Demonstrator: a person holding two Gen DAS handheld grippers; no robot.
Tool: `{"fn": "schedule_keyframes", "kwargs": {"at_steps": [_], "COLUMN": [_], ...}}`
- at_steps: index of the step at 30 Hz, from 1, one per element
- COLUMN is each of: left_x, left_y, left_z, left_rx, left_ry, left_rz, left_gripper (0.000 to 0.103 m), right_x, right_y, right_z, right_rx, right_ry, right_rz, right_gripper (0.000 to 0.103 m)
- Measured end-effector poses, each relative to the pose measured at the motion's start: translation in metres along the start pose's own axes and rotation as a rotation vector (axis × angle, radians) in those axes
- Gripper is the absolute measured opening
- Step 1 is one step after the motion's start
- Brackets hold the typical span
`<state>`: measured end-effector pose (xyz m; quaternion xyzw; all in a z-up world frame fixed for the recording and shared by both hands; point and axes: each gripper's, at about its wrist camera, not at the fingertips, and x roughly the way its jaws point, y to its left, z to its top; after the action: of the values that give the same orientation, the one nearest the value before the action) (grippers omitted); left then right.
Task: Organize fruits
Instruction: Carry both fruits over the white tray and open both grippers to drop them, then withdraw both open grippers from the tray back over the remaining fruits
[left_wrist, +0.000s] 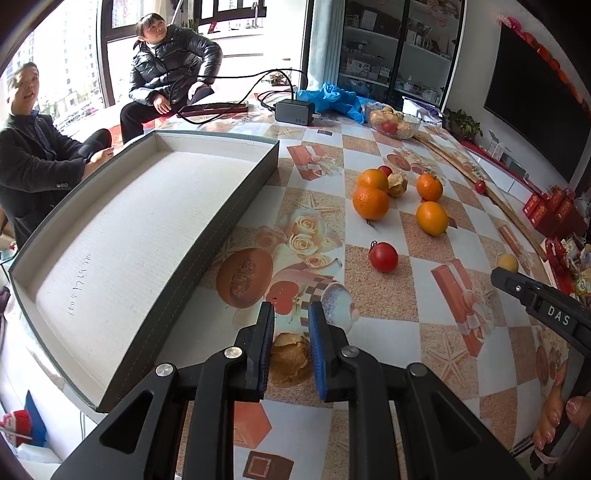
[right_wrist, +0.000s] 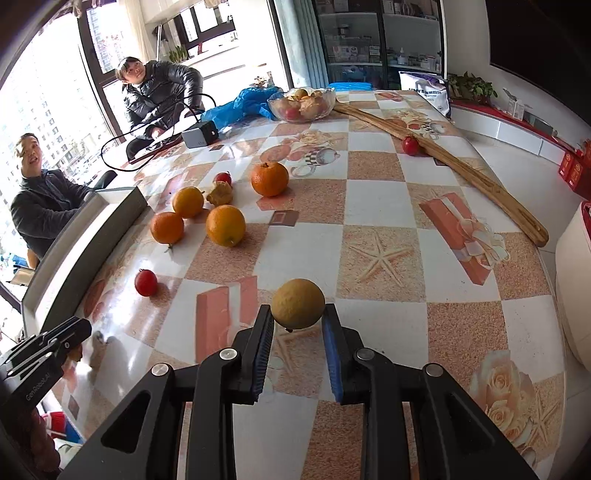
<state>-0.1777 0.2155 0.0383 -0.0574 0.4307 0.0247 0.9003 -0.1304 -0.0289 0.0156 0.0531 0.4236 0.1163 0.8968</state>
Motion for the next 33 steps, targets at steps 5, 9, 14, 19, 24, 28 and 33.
{"fn": "schedule_keyframes", "kwargs": {"at_steps": [5,9,14,19,24,28,33], "left_x": [-0.026,-0.035,-0.022,0.005,0.025,0.019,0.028], "left_y": [0.027,0.066,0.122,0.147,0.147,0.143,0.130], "left_z": [0.021,0.041,0.050,0.038,0.020,0.020,0.017], "left_rx": [-0.030,-0.066,-0.140,-0.188,-0.208,-0.229,-0.208], "left_ry": [-0.056,-0.103,-0.084,-0.041,-0.033,-0.093,-0.078], "left_rz": [-0.006,0.072,0.186,0.234,0.265,0.249,0.259], "left_gripper": [0.021,0.021,0.021,0.021,0.042,0.073,0.079], "right_x": [-0.010,0.003,0.032,0.065,0.099,0.073,0.037], "right_y": [0.056,0.119,0.201,0.262,0.289,0.264,0.216], "right_z": [0.033,0.056,0.076,0.078,0.065,0.073,0.085], "right_rx": [-0.122,-0.193,-0.279,-0.335,-0.406,-0.385,-0.326], "right_ry": [-0.019,0.009,0.059,0.135,0.278,0.149,0.064], "right_rz": [0.074,0.192,0.313,0.393,0.407,0.340,0.281], "right_gripper": [0.028,0.028,0.028,0.028,0.041,0.102,0.102]}}
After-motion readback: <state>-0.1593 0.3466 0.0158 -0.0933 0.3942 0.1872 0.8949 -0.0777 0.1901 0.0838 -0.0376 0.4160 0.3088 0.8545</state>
